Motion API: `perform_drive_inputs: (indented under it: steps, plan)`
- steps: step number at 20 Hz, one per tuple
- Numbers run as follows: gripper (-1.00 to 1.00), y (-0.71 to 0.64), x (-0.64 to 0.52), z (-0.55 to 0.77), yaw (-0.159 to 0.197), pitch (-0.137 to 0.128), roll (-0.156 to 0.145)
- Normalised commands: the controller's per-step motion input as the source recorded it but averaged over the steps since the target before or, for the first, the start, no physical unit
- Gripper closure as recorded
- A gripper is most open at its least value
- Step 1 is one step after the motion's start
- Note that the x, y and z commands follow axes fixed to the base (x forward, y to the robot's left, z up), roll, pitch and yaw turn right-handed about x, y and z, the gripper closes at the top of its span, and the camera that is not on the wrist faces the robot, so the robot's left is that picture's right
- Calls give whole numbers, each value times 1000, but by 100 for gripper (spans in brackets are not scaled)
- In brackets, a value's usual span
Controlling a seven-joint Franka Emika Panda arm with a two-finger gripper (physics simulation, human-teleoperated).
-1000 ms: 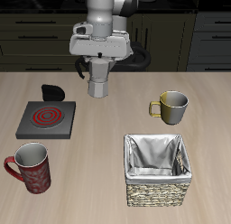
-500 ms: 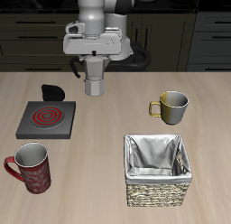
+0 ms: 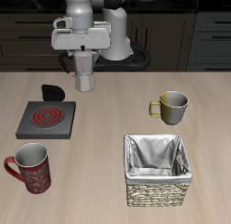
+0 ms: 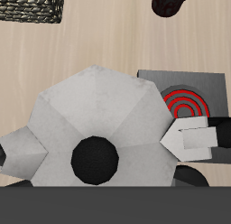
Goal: Place the moka pot on the stove and turn off the stove
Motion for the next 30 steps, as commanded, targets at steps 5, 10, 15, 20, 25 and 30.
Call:
perform_drive_inputs:
  steps: [5,10,15,20,25,30]
  plan:
    - [100,-409,-20,16,11,15,-6]
    - [100,-292,61,32,-28,15,-7]
    - [100,-249,68,22,-5,9,-13]
    - [100,-289,52,77,-37,14,-21]
    - [100,-300,-6,123,-37,-4,-33]
    - [100,-199,12,31,-3,-8,-25]
